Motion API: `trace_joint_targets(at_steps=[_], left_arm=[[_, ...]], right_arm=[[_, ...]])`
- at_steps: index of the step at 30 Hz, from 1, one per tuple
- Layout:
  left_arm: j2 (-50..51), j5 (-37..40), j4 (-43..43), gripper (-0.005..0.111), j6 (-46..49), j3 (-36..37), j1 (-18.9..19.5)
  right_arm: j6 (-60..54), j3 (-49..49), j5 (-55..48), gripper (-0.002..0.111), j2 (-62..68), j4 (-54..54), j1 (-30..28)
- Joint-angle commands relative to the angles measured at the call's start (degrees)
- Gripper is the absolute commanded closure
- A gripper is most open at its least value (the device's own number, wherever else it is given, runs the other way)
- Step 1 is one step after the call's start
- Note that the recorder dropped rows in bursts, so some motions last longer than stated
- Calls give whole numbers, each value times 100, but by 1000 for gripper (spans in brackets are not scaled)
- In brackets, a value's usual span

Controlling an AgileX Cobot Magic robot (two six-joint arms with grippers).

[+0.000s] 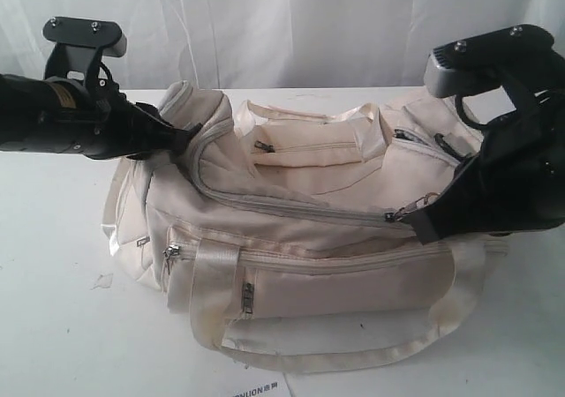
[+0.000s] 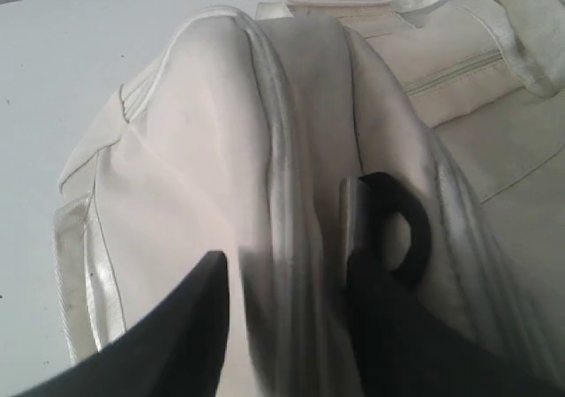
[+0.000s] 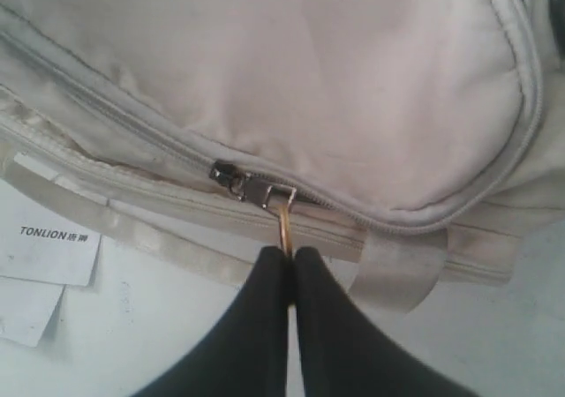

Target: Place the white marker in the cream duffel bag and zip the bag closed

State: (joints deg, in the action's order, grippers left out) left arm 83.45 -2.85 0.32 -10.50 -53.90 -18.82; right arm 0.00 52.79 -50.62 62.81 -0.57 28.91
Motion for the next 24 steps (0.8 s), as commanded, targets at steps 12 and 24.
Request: trace_joint_targets(at_steps=[12,24], left_arm=[[-1664,2281,-32,57,3000,-15,-1103],[-1249,1839,24,57,4145,-15,-2174]], right_arm=[[-340,-21,324,108,204,-251,-40],[-420,-21,355,108,204,-287,-40]])
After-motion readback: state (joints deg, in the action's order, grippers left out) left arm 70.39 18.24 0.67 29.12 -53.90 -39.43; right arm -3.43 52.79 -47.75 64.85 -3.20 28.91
